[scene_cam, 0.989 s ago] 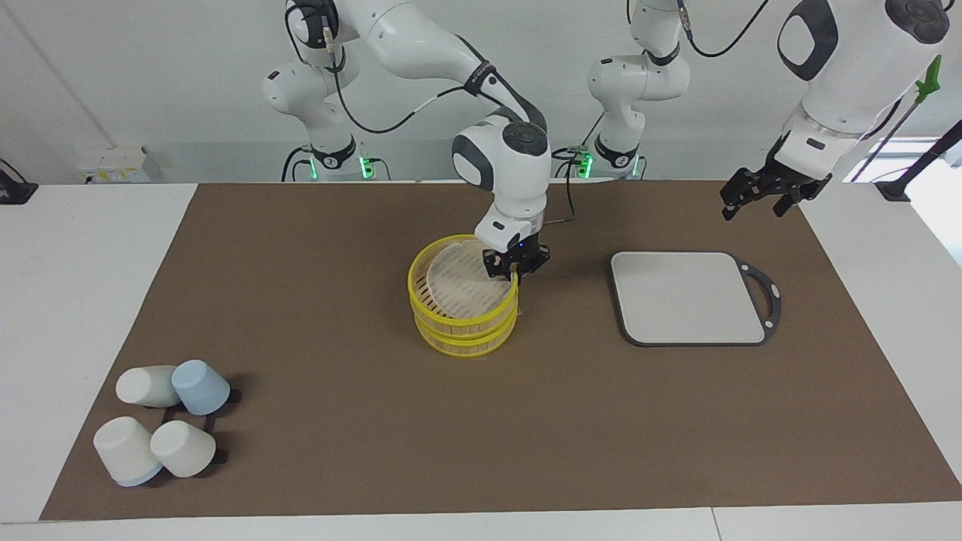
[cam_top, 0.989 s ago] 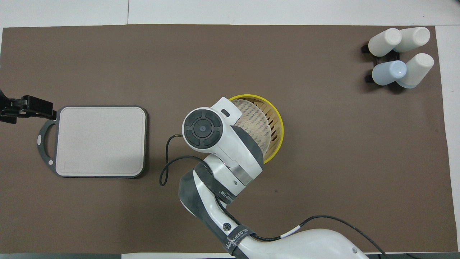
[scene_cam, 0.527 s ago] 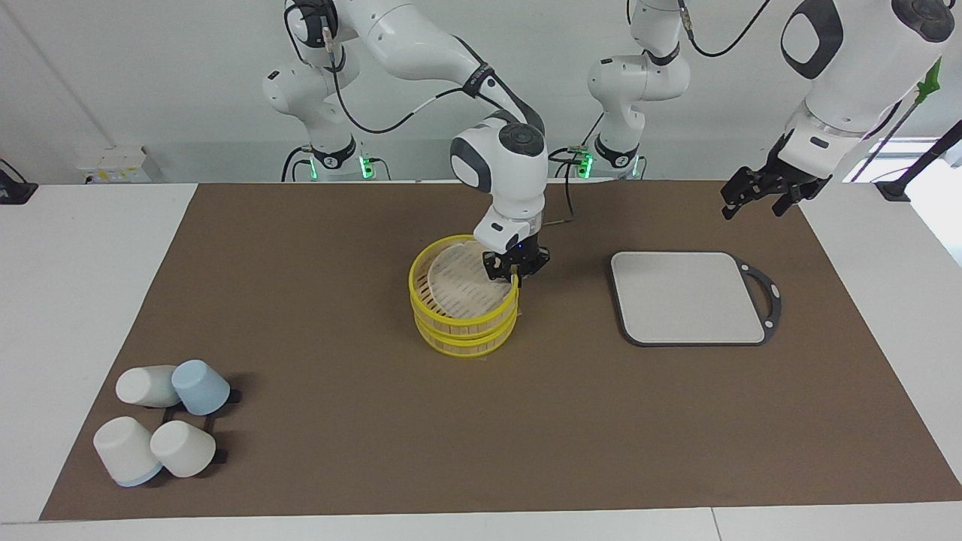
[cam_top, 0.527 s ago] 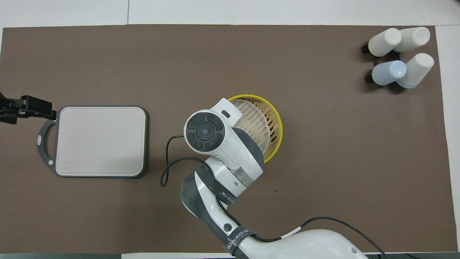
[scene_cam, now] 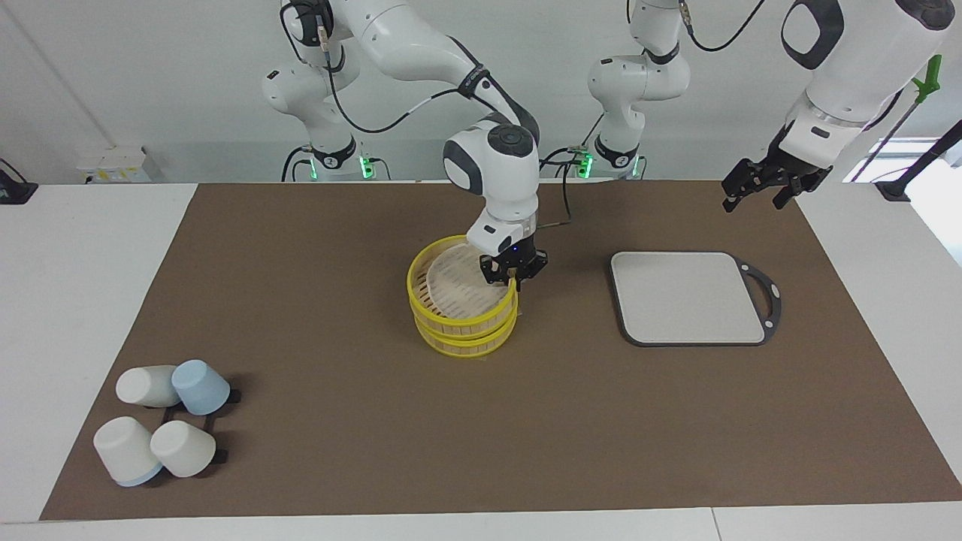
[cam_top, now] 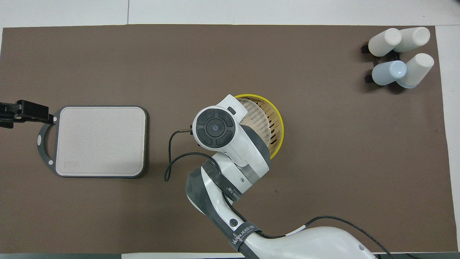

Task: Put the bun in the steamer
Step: 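Lower and seat the lid onto the steamer with the right gripper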

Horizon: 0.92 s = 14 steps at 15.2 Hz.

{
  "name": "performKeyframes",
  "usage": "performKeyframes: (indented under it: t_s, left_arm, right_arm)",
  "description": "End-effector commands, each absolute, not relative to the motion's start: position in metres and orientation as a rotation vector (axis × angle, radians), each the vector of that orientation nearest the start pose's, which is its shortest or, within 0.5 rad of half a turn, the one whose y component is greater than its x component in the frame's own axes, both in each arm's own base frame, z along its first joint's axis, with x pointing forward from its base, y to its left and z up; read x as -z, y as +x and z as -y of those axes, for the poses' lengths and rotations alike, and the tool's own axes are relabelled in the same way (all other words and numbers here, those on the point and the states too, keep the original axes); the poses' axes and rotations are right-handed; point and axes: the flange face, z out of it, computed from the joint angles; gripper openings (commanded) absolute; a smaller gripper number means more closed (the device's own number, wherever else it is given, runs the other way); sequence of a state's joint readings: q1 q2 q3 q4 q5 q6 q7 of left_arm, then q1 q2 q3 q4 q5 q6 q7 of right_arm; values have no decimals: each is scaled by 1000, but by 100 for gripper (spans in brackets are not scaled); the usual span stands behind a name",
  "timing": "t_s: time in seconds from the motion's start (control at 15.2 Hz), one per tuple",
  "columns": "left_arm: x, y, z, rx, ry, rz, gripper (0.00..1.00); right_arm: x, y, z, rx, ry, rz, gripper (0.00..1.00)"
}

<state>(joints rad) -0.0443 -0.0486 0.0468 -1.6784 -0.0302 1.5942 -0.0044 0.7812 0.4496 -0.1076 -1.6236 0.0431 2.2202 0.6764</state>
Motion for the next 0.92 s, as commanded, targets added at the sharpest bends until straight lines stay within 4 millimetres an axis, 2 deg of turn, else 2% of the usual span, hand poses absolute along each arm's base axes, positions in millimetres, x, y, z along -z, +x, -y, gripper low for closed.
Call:
performKeyframes:
  t_s: [0.0, 0.26, 0.4, 0.53, 0.66, 0.86]
  left_arm:
    - [-604, 532, -1, -58, -3189, -7, 100]
    - [-604, 532, 2, -56, -3189, -15, 100]
    - [-603, 532, 5, -58, -3189, -19, 100]
    - [-605, 533, 5, -51, -3189, -19, 100]
    - [-605, 533, 5, -51, -3189, -24, 100]
    - [-605, 532, 9, -54, -3179, -37, 100]
  right_arm:
    - [-374, 556, -424, 246, -2999, -7, 0]
    - [-374, 561, -427, 297, -2952, -16, 0]
    - [-357, 566, -433, 293, -2971, 2, 0]
    - [-364, 572, -436, 290, -2976, 6, 0]
    - [-363, 569, -439, 283, -2980, 22, 0]
    - [-366, 591, -413, 276, -2996, 48, 0]
